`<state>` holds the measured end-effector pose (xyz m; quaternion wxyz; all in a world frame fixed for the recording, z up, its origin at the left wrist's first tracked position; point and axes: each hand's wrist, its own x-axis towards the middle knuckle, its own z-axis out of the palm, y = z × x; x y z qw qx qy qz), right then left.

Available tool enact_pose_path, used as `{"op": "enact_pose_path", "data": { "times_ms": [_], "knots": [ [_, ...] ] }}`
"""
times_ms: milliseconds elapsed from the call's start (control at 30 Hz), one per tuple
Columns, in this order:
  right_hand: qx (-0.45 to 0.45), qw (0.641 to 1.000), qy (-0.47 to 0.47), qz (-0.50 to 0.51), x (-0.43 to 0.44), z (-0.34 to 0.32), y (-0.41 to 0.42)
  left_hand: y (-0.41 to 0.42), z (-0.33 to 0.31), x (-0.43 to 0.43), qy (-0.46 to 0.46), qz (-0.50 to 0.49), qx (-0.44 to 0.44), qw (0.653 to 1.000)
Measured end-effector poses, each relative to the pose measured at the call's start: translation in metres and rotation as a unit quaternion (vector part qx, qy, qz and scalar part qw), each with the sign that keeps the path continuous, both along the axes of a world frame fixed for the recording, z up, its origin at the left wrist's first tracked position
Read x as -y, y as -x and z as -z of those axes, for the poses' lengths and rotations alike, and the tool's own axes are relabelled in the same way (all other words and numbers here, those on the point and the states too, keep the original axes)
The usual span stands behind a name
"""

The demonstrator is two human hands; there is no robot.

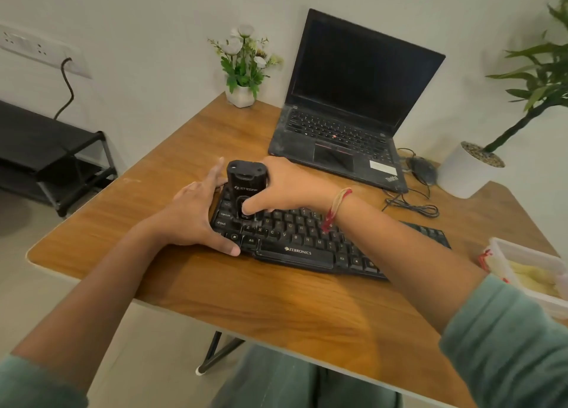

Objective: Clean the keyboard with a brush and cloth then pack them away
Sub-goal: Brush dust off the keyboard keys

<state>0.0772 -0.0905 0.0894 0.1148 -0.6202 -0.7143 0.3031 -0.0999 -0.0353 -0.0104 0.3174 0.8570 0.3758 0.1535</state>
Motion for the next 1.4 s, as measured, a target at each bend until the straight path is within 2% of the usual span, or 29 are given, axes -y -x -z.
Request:
{"op": "enact_pose_path", "data": {
  "times_ms": [167,467,600,733,800,900,967,1100,1167,1233,1267,1333,1400],
  "knots": [
    [0.027,1.0,0.004,0.0,0.019,0.001,-0.032,0.001,-0.003,0.004,0.016,0.001,-0.008,1.0],
    [0.048,0.994,0.041,0.084,0.08,-0.007,-0.146,0.001,-0.004,0.004,0.02,0.002,-0.011,1.0],
    [0.125,0.984,0.078,0.103,0.105,-0.018,-0.192,0.0,-0.004,0.006,0.017,-0.001,-0.01,1.0],
    [0.22,0.957,0.13,0.139,0.117,-0.033,-0.221,0.0,-0.003,0.006,0.017,-0.007,-0.009,1.0],
    [0.183,0.968,0.094,0.14,0.114,-0.033,-0.221,0.0,-0.002,0.006,0.016,-0.009,-0.007,1.0],
    [0.083,0.989,0.039,0.116,0.109,-0.029,-0.198,-0.001,-0.002,0.005,0.013,-0.007,-0.006,1.0],
    [0.071,0.992,0.041,0.099,0.108,-0.024,-0.182,-0.001,-0.001,0.004,0.015,-0.006,-0.006,1.0],
    [0.142,0.983,0.062,0.097,0.122,-0.024,-0.195,-0.001,0.001,0.002,0.015,-0.005,-0.001,1.0],
    [0.232,0.965,0.046,0.112,0.141,-0.029,-0.219,-0.001,0.001,0.001,0.015,-0.003,0.001,1.0],
    [0.384,0.907,-0.027,0.17,0.158,-0.033,-0.248,-0.002,0.002,0.0,0.013,-0.003,-0.001,1.0],
    [0.42,0.888,-0.019,0.185,0.161,-0.031,-0.266,-0.002,0.003,0.0,0.01,-0.003,0.0,1.0],
    [0.44,0.881,-0.027,0.173,0.165,-0.018,-0.304,-0.002,0.003,0.0,0.007,-0.002,0.003,1.0],
    [0.411,0.893,-0.029,0.178,0.164,-0.021,-0.299,-0.002,0.003,0.001,0.008,-0.001,0.006,1.0]
  ]
}}
